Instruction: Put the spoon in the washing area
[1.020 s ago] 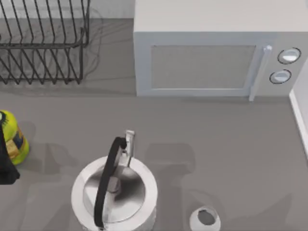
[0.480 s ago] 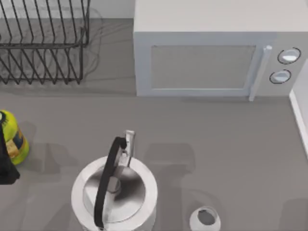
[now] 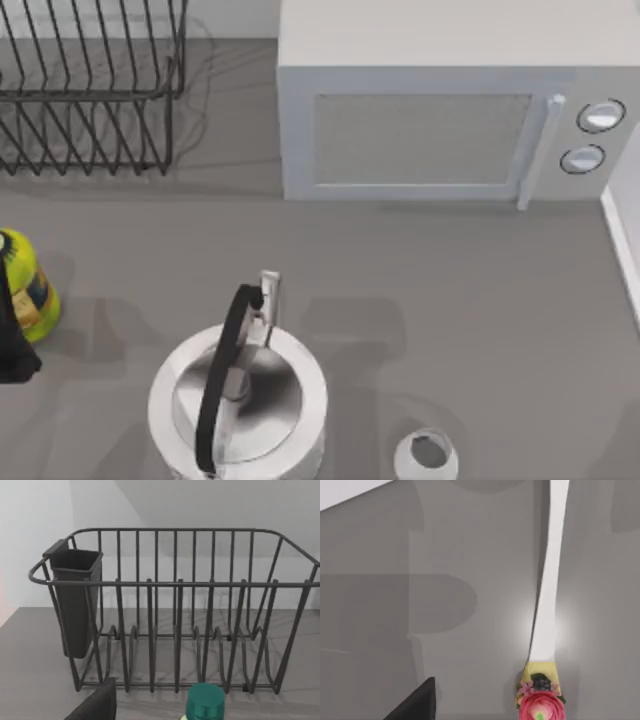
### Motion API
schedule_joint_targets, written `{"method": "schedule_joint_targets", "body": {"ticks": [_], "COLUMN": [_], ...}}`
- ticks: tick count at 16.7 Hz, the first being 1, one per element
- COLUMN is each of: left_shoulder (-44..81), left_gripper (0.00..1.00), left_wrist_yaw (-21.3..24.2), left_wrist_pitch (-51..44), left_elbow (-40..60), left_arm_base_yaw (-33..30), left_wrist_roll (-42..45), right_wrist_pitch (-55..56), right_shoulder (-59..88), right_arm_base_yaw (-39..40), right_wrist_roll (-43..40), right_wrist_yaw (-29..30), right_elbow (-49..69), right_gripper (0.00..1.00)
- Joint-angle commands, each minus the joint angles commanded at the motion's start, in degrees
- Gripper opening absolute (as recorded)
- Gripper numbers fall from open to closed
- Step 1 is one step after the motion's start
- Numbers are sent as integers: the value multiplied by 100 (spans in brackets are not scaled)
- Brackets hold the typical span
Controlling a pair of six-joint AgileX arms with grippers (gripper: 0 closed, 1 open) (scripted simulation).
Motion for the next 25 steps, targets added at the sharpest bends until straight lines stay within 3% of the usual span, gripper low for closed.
{"method": "schedule_joint_targets", "body": {"ticks": [4, 11, 17, 25], "left_shoulder": [0, 0, 0, 0], "left_gripper": [100, 100, 100, 100], "left_wrist_yaw": [0, 0, 0, 0], "left_wrist_pitch": [0, 0, 0, 0], "left_elbow": [0, 0, 0, 0], "left_arm_base_yaw": [0, 0, 0, 0], "left_wrist_roll": [0, 0, 0, 0], "right_wrist_pitch": [407, 2381, 2643, 2643], "right_shoulder": [217, 1177, 1326, 1326], "right_arm_base_yaw": [4, 46, 56, 56], "right_wrist_roll": [24, 87, 98, 98], "right_wrist_yaw": [-1, 0, 1, 1], "right_elbow": [-221, -1182, -1331, -1331], "right_gripper": [100, 100, 100, 40]}}
